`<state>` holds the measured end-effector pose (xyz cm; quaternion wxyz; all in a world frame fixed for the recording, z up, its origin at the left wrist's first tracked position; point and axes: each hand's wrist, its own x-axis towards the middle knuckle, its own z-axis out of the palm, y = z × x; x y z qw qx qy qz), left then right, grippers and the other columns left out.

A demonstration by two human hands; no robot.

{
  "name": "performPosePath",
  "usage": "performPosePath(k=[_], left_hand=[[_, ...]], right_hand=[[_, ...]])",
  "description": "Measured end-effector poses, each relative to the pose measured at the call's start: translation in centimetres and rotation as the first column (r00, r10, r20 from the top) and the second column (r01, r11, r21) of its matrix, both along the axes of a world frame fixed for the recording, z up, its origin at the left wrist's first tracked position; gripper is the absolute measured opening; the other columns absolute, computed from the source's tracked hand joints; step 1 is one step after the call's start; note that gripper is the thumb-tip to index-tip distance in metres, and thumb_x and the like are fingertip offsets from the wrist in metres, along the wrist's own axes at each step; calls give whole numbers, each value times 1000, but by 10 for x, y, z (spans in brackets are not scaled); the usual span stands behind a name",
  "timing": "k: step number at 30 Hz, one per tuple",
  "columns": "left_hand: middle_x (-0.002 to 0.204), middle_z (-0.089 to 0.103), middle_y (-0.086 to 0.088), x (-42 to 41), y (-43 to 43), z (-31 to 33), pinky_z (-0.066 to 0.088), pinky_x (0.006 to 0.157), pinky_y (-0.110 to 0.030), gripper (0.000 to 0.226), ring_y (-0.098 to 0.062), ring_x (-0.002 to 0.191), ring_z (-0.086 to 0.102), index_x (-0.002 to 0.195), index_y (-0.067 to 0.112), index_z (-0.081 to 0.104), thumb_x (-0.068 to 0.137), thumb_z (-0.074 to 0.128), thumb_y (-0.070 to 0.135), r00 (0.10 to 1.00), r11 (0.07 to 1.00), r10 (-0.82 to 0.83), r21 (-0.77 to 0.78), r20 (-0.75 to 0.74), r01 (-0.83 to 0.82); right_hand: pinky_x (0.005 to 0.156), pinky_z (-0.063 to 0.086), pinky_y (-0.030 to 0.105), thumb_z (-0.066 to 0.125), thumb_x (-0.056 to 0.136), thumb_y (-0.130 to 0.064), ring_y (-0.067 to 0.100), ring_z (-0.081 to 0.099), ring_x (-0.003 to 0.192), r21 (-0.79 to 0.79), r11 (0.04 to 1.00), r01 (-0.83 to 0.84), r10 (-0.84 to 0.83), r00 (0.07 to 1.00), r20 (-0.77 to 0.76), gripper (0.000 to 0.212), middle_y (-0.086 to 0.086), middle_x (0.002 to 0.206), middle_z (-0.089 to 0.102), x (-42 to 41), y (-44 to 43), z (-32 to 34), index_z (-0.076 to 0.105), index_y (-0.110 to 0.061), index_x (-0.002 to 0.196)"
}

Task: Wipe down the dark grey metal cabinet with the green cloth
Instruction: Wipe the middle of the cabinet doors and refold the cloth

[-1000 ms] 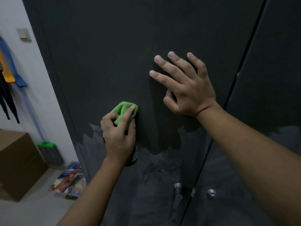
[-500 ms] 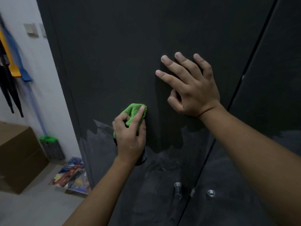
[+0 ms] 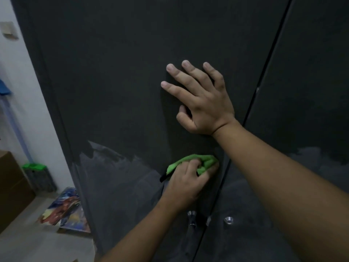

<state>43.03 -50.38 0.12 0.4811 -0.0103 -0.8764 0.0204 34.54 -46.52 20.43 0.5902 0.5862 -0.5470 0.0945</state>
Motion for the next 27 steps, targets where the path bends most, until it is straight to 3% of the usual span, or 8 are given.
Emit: performPosePath(k=[2, 7, 11, 15, 19, 22, 27], left_hand=[[108, 43, -12, 4, -8, 5, 45, 67, -39, 53, -29, 76, 50, 137, 28, 55, 86, 69, 21, 1000, 1000, 5, -12, -23, -5], [113, 48, -19, 3, -3, 32, 43, 80, -39, 45, -31, 94, 47, 135, 24, 49, 91, 59, 18, 989, 979, 36, 201, -143, -6], [115, 36, -13, -10, 20, 30, 45, 84, -39, 64, -30, 98, 40, 130, 24, 47, 74, 73, 4, 977, 955, 78, 297, -199, -16], [111, 41, -14, -22, 39, 20, 52, 79, -41, 77, -30, 92, 42, 136, 30, 43, 71, 81, 17, 995, 988, 96, 126, -34, -91], [111, 45, -13, -19, 39, 17, 52, 81, -43, 52, -35, 91, 51, 140, 33, 50, 89, 60, 30, 996, 991, 88, 102, 6, -88], [112, 48, -14, -18, 36, 28, 49, 84, -42, 47, -32, 97, 51, 138, 30, 54, 91, 55, 24, 998, 978, 45, 207, -43, -35], [108, 39, -6, -39, 58, 54, 35, 86, -27, 42, -21, 95, 40, 133, 29, 54, 91, 60, 23, 958, 897, 166, 439, -235, -47]], right_hand=[[116, 26, 51, 55, 78, -34, 27, 43, 143, 4, 1000, -13, 13, 1000, 22, 60, 3, 154, 47, 1, 0, 0, 62, -25, 137], [117, 24, 51, 57, 73, -36, 26, 41, 144, 54, 998, -28, 24, 997, 76, 63, 3, 155, 47, 4, 6, 2, 64, -26, 135], [119, 20, 49, 55, 71, -38, 25, 39, 145, 140, 986, -88, 67, 987, 146, 56, 0, 153, 48, 4, 12, 5, 70, -29, 124], [120, 17, 48, 52, 71, -34, 29, 38, 146, 266, 941, -210, 153, 964, 218, 37, -4, 146, 56, 1, 20, 10, 77, -30, 98], [123, 15, 42, 50, 78, -23, 28, 38, 145, 397, 865, -307, 170, 924, 343, 30, -2, 139, 61, -8, 40, 23, 77, -25, 90], [119, 28, 44, 53, 79, -16, 27, 48, 138, 336, 902, -271, 166, 937, 308, 29, 1, 134, 64, -27, 71, 30, 77, -20, 95], [121, 21, 52, 56, 80, -12, 23, 41, 144, 142, 989, -49, 7, 960, 281, 37, -2, 145, 56, -69, 145, 25, 72, -21, 112]])
